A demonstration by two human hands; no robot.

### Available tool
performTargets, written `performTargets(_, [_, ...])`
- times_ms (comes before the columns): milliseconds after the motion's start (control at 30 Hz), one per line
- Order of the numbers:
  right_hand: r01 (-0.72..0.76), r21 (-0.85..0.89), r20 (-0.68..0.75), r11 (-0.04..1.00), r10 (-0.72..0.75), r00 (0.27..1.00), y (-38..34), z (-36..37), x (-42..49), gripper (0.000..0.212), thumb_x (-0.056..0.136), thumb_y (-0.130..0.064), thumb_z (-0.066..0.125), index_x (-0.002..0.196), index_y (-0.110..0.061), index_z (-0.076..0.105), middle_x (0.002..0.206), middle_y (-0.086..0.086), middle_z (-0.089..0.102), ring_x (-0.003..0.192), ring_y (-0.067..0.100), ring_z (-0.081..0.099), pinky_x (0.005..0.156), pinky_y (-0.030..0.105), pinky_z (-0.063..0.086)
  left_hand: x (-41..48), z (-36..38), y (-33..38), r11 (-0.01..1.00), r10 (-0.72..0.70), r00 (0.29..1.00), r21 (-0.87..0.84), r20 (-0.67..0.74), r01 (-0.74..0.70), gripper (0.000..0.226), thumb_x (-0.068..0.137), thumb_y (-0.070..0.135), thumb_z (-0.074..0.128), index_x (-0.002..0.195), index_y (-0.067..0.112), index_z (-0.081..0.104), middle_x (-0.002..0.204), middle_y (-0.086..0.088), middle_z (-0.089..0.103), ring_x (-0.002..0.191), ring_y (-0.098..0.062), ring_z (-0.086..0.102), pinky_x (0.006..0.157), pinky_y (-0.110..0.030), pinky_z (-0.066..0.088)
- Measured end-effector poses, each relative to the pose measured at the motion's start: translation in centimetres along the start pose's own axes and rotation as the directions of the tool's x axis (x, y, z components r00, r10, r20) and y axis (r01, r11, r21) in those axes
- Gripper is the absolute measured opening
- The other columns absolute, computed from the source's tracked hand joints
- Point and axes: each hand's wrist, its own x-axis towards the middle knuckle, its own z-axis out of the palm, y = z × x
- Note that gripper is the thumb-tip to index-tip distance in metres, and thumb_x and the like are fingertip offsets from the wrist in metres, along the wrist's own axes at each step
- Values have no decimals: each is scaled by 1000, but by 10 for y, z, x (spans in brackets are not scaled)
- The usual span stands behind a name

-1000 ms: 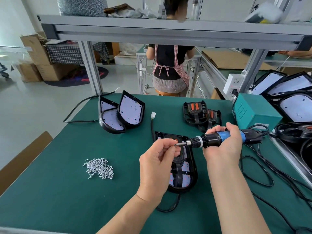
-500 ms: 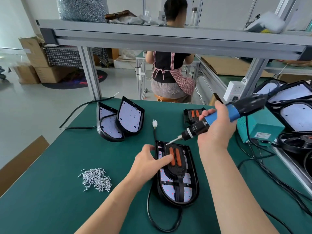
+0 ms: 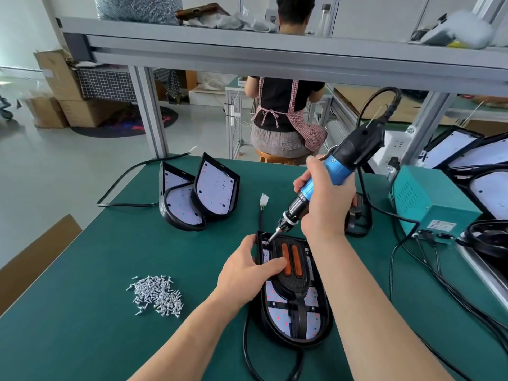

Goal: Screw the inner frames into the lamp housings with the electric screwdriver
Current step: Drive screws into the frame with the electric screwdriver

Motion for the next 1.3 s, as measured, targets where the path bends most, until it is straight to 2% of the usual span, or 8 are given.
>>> performTargets(167, [10, -36, 25, 999, -9, 1000, 2, 2, -3, 23, 78, -10, 71, 93, -6, 53, 61, 8, 50, 50, 22, 48, 50, 29, 49, 0, 2, 2, 1000, 6, 1000, 5, -9, -6, 77, 59, 62, 77, 128, 38, 53, 108, 12, 75, 104, -19, 71, 99, -46, 53])
performTargets(300, [28, -71, 73, 997, -23, 997, 4, 6, -6, 21, 78, -12, 70, 91, -7, 54, 55, 3, 53, 45, 20, 51, 49, 28, 48, 0, 2, 3, 1000, -3, 1000, 9, -15, 3, 92, 58, 64, 76, 139, 31, 48, 120, 6, 72, 112, -23, 68, 102, -47, 51])
performTargets(400, [69, -101, 119, 993, -57, 991, 5, 7, -11, 18, 79, -11, 69, 88, -12, 53, 53, -1, 53, 44, 18, 52, 50, 28, 48, -1, 2, 3, 1000, -7, 1000, 19, -28, 7, 90, 56, 65, 74, 137, 32, 50, 119, 8, 72, 111, -22, 68, 101, -46, 51])
performTargets(600, [167, -142, 186, 976, -139, 973, 7, 6, -18, 19, 81, -7, 65, 85, -15, 48, 53, -7, 54, 43, 14, 52, 51, 25, 47, 2, 2, 2, 1000, -24, 999, -5, -40, 24, 71, 56, 62, 74, 120, 37, 58, 105, 11, 75, 102, -21, 71, 97, -47, 54])
performTargets(800, [211, -174, 268, 962, -159, 950, 10, 11, -22, 23, 80, -1, 63, 78, -19, 49, 52, -10, 52, 43, 14, 50, 49, 26, 45, 5, 2, -1, 1000, -18, 999, -26, -35, 17, 77, 57, 60, 76, 127, 34, 57, 106, 7, 76, 102, -23, 72, 98, -48, 53])
performTargets(1033, [131, -152, 236, 980, -92, 967, 10, 2, -21, 18, 78, -3, 62, 81, -15, 49, 49, -6, 52, 44, 16, 49, 52, 24, 47, 2, 4, -3, 999, -36, 998, 2, -45, 37, 91, 55, 65, 74, 137, 32, 50, 112, 8, 74, 106, -20, 69, 101, -45, 52])
performTargets(1167, [30, -115, 205, 993, -6, 979, 4, -2, -25, 22, 79, -8, 68, 90, -14, 51, 54, -4, 56, 47, 15, 54, 55, 26, 49, 3, 3, -3, 999, -40, 999, 9, -18, 41, 72, 59, 62, 76, 123, 37, 55, 105, 8, 75, 101, -22, 71, 98, -47, 54])
performTargets(1300, [45, -7, 126, 999, -44, 991, -28, 3, -18, 21, 89, -1, 69, 97, -13, 54, 60, -5, 59, 50, 14, 56, 59, 32, 51, 5, 1, -2, 999, -34, 999, 0, 7, 34, 74, 62, 60, 79, 127, 38, 52, 108, 15, 75, 102, -17, 72, 98, -45, 54])
